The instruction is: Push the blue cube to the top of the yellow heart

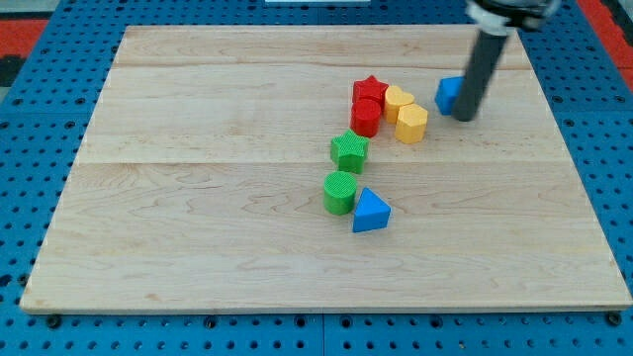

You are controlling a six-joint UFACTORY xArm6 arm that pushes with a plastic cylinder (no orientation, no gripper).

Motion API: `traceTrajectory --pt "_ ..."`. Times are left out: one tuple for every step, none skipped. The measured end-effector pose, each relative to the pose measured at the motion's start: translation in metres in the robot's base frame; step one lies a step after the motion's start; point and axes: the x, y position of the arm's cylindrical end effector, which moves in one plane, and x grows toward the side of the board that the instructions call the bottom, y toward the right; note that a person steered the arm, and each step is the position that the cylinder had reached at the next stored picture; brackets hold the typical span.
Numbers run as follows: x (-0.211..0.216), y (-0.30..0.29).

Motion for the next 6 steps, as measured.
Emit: traceTrajectory --pt "-0.027 0.0" --pt "-0.027 0.049" --pt "-0.027 0.063" --pt "-0.034 0.066" --pt "-0.075 0.053" --pt "-0.086 0.019"
